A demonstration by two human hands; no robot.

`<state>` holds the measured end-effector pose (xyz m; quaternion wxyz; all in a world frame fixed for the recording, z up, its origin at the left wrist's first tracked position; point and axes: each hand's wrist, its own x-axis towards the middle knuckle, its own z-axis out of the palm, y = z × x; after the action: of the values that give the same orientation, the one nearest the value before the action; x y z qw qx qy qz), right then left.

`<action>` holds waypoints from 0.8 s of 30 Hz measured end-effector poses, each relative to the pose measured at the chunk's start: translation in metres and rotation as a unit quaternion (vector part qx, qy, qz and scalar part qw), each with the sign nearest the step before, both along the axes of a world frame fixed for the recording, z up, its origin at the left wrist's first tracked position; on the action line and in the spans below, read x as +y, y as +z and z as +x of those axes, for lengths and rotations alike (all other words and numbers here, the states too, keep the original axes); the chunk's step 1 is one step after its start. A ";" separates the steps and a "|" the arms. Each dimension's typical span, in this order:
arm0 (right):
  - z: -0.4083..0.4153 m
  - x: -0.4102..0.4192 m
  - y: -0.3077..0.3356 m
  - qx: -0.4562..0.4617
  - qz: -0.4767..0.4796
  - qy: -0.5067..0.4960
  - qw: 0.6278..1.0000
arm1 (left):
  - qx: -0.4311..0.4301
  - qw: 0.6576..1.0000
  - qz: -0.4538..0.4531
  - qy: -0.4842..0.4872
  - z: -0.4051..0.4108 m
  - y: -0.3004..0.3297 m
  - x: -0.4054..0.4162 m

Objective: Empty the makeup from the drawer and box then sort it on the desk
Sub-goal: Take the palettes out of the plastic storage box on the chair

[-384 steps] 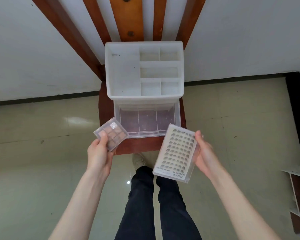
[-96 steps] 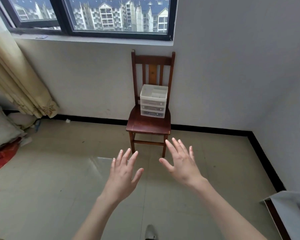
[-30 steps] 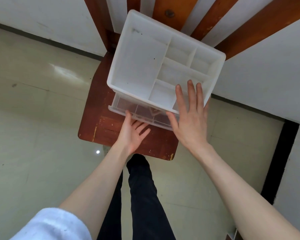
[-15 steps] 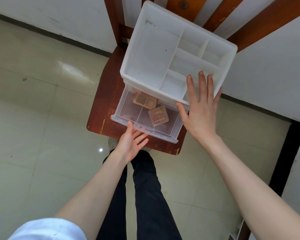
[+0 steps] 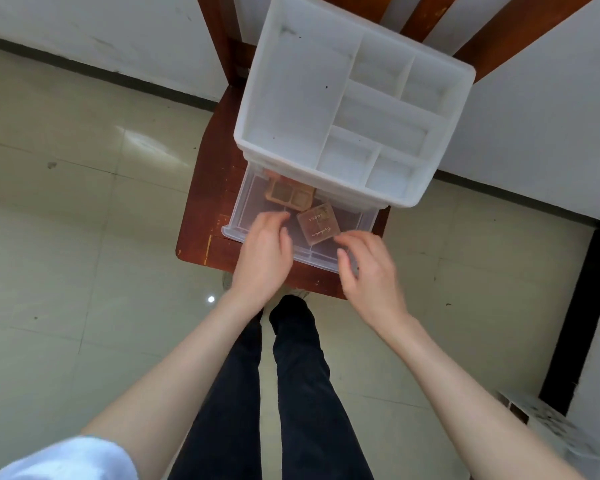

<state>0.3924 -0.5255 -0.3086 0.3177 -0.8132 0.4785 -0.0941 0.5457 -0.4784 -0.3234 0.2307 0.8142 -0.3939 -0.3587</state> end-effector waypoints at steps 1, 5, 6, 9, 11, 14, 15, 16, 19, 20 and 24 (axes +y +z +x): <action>0.002 0.001 -0.010 0.033 0.041 0.006 0.999 | 0.007 1.000 0.016 -0.010 0.001 -0.007 -0.009; 0.025 -0.018 -0.043 0.118 0.180 -0.060 0.975 | 0.059 0.993 0.086 0.056 0.007 -0.035 -0.040; 0.032 -0.025 -0.048 0.120 0.199 -0.088 0.969 | 0.069 0.991 0.088 0.068 0.009 -0.039 -0.044; 0.048 -0.035 -0.061 0.116 0.230 -0.147 0.955 | 0.110 0.986 0.102 0.077 0.010 -0.045 -0.046; 0.053 -0.035 -0.067 0.123 0.251 -0.167 0.946 | 0.101 0.984 0.130 0.060 0.005 -0.043 -0.042; 0.054 -0.028 -0.070 0.120 0.301 -0.182 0.928 | 0.058 0.980 0.192 0.002 0.001 -0.037 -0.037; 0.054 -0.025 -0.068 0.110 0.319 -0.187 0.923 | 0.049 0.978 0.204 -0.011 0.000 -0.035 -0.036; 0.053 -0.022 -0.066 0.101 0.333 -0.195 0.917 | 0.038 0.977 0.207 -0.008 -0.001 -0.032 -0.036; 0.047 -0.016 -0.057 0.064 0.326 -0.237 0.913 | 0.012 0.980 0.184 0.081 0.001 -0.025 -0.040; 0.044 -0.015 -0.054 0.055 0.314 -0.254 0.913 | 0.016 0.979 0.167 0.112 0.004 -0.026 -0.041; 0.037 -0.021 -0.053 0.028 0.293 -0.209 0.933 | 0.157 0.963 0.101 0.196 0.015 -0.035 -0.048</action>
<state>0.4297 -0.5466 -0.3614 0.5015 -0.5680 0.6526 0.0086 0.5604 -0.5268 -0.3585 0.2718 0.8278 -0.1469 -0.4682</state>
